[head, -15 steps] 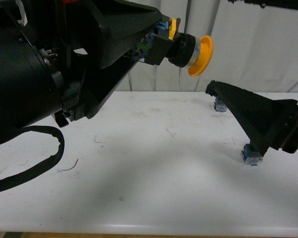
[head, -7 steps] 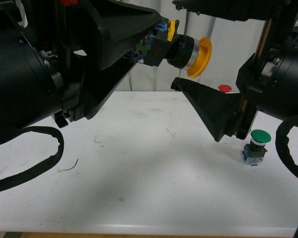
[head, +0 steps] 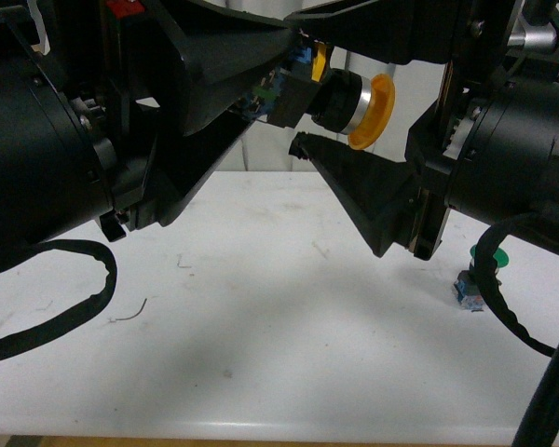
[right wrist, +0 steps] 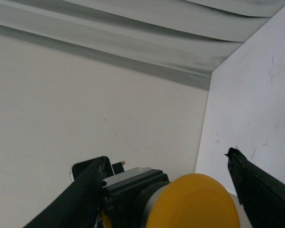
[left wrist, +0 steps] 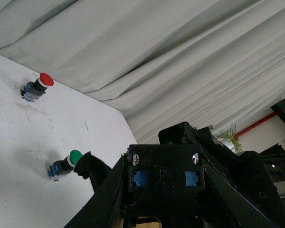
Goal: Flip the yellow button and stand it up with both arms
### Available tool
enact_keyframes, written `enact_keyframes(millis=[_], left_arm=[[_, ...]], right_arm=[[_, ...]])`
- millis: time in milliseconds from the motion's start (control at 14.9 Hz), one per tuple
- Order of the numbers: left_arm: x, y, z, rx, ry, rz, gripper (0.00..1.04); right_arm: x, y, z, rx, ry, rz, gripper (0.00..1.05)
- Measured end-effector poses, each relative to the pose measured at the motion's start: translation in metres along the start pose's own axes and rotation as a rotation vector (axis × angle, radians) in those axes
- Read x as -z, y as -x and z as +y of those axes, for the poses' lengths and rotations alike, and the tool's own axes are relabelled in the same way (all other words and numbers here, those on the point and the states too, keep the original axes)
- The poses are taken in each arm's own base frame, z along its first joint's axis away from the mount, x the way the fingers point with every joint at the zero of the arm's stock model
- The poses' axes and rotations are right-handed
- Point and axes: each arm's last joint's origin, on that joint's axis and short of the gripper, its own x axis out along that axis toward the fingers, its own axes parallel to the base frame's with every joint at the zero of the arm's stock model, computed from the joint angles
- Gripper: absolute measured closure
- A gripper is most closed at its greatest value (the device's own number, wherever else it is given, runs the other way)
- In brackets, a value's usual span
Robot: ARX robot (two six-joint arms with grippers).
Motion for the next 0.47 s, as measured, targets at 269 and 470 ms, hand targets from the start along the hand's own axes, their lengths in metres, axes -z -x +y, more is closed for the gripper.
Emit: enact_keyframes(millis=[269,470], left_arm=[[0.0006,0.0009,0.0021,-0.008,0.043,0.004,0.69],[0.0005,0.0011,0.0022,-0.009,0.06,0.004,0.69]], right_arm=[[-0.0028,0.0004,0.0011,-0.007,-0.018,-0.018,0.67],[-0.003,0.0005,0.0012,-0.008,-0.028,-0.019,0.69]])
